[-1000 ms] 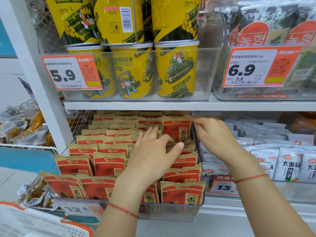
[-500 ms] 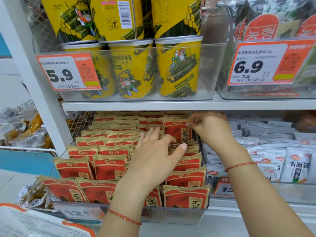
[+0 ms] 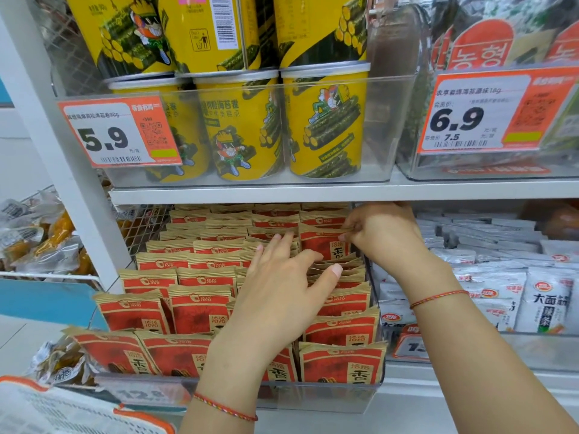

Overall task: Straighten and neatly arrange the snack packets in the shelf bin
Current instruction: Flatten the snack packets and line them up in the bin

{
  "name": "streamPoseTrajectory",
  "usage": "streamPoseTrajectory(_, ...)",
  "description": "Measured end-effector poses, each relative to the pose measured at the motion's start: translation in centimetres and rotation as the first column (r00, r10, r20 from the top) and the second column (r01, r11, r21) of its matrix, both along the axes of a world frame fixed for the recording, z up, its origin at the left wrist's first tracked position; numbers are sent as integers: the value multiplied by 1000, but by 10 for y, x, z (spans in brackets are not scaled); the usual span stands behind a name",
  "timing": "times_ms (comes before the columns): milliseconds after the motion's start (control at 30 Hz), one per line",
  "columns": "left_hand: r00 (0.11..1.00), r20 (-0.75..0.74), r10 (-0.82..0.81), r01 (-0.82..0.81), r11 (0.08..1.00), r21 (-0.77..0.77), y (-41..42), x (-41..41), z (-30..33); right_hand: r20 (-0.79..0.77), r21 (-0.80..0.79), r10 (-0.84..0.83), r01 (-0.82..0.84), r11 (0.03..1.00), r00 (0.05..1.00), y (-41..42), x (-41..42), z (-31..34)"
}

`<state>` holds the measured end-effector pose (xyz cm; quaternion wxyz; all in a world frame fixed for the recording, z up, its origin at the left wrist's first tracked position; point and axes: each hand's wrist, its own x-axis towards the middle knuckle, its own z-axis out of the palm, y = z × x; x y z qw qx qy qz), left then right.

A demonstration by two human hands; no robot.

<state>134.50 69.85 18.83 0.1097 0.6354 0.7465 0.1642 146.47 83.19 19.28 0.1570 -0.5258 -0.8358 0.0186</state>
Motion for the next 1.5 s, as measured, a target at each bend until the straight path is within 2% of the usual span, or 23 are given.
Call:
streamPoseTrajectory(100,1000,4,-5,5,1000,8,0,0,0,-13,-73,-8,7,997,1000,2,0,-2)
streamPoseTrajectory(200,1000,19,-24,24,999,40,-2,0,1,-250,-169,2,-45,985,968,1,12,-8)
streamPoseTrajectory(267,999,33,-36,34,998,61,-3,1,3,-358,-147,31,-89,985,933,-5,23,-7)
streamPoseTrajectory(500,997,74,-31,27,998,56,-6,4,8,-346,-113,121,-169,979,931,-31,41,2)
streamPoseTrajectory(700,995,96,-30,25,998,51,-8,5,9,-332,-217,150,-230,949,931,-24,38,-2)
streamPoseTrajectory(933,995,100,-26,21,999,47,-7,5,10,-269,-170,188,-238,956,945,-24,34,-11)
streamPoseTrajectory(1033,995,100,-22,15,998,65,-8,4,9,-327,-123,201,-252,960,923,-29,33,-8)
streamPoseTrajectory(1100,995,98,-27,15,992,125,-8,3,7,-426,-87,204,-264,961,881,-34,34,0)
streamPoseTrajectory(1167,993,116,-29,-3,965,264,-9,3,8,-503,-77,205,-280,957,840,-40,36,8)
streamPoseTrajectory(1267,984,178,-26,-58,890,452,-10,1,10,-524,-88,208,-295,951,826,-51,42,15)
streamPoseTrajectory(1400,962,264,-66,-111,790,603,-10,-3,9,-544,-74,215,-301,951,811,-61,51,26)
streamPoseTrajectory(1500,889,418,-188,-176,702,690,-13,1,14,-594,4,258,-318,948,762,-71,57,38)
